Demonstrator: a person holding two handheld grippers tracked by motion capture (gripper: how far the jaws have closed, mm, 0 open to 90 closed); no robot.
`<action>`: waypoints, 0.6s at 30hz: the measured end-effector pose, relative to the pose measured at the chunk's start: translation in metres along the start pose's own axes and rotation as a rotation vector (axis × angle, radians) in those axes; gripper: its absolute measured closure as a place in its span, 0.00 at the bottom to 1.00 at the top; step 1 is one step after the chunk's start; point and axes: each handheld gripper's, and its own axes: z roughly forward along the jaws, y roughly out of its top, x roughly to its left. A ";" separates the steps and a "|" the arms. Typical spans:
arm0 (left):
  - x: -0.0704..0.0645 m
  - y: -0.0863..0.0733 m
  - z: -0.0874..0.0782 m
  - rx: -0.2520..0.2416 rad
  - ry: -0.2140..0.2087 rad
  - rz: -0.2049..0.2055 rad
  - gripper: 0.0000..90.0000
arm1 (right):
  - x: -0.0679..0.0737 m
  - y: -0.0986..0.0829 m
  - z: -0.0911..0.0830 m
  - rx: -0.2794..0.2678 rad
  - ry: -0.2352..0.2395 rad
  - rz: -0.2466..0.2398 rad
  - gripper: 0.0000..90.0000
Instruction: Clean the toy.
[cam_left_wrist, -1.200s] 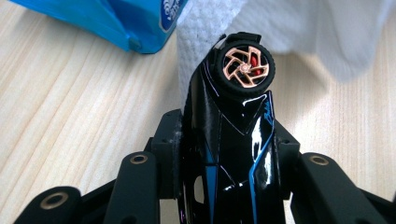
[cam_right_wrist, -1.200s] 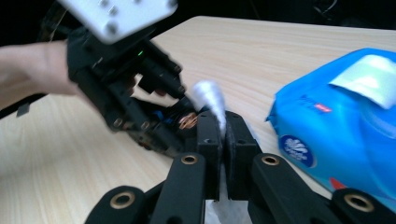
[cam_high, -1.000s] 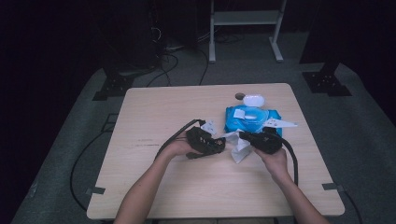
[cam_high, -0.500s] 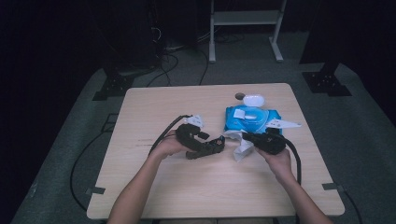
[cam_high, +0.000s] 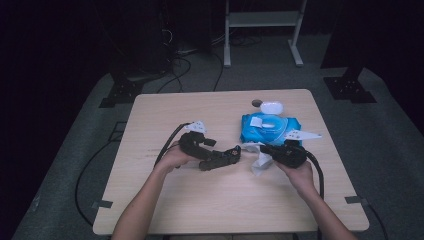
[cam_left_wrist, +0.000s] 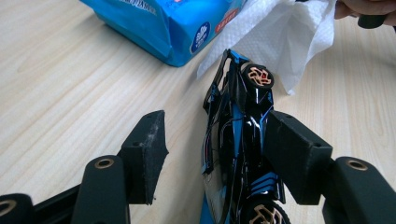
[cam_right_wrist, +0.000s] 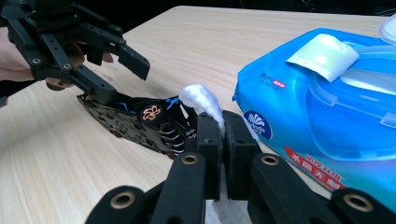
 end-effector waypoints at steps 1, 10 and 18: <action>-0.001 0.000 -0.001 0.004 0.005 0.013 0.44 | 0.001 0.000 -0.001 0.002 0.001 -0.001 0.96; -0.031 -0.006 0.007 0.030 0.004 0.122 0.38 | 0.002 -0.006 -0.011 0.036 -0.020 -0.043 0.95; -0.041 -0.020 0.023 0.090 0.045 0.145 0.40 | -0.008 -0.024 -0.017 0.114 -0.055 -0.054 0.95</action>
